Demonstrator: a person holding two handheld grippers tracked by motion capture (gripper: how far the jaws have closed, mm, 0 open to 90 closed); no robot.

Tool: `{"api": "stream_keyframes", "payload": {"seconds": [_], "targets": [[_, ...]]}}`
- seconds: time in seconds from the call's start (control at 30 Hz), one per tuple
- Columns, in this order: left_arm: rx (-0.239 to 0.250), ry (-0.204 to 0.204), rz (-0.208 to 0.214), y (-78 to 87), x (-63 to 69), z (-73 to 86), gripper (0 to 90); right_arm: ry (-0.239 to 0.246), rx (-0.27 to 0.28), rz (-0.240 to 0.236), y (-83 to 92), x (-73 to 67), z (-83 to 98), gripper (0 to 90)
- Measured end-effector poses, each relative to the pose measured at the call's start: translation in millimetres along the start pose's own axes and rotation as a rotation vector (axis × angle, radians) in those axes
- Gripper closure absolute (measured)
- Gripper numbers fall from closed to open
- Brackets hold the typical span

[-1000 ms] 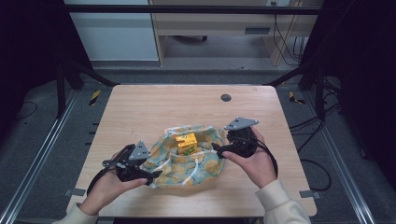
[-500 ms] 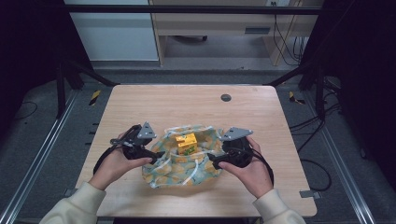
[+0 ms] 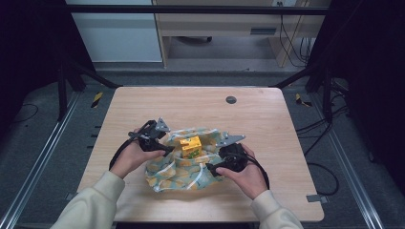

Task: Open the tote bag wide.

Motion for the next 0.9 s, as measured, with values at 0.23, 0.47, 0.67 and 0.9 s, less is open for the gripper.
{"api": "stream_keyframes", "payload": {"seconds": [0.23,0.47,0.67,0.9], "targets": [[-0.042,-0.022,0.025,-12.0,-6.7,2.0,40.6,0.012,-0.021,-0.019,-15.3,-5.8,14.4,22.7],[-0.024,-0.004,0.021,-11.4,-8.0,3.0,71.6,0.049,-0.058,-0.037,-19.0,-7.4,23.0,60.9],[0.014,0.013,0.008,-5.8,-10.2,1.4,86.0,0.078,-0.074,-0.062,-16.6,-7.0,27.9,84.4],[0.071,0.052,-0.028,9.3,-19.2,0.5,87.8,0.079,-0.054,-0.077,-0.3,0.3,32.9,88.5]]}}
Point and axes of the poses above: each handheld gripper's, and its own axes: y roughly backward along the jaws, z roughly out of its underside, x roughly to its right, the point moved 1 cm from there along -y, roughly forward along the jaws, and after that the axes turned 10 degrees about z, right-handed, at the moved point
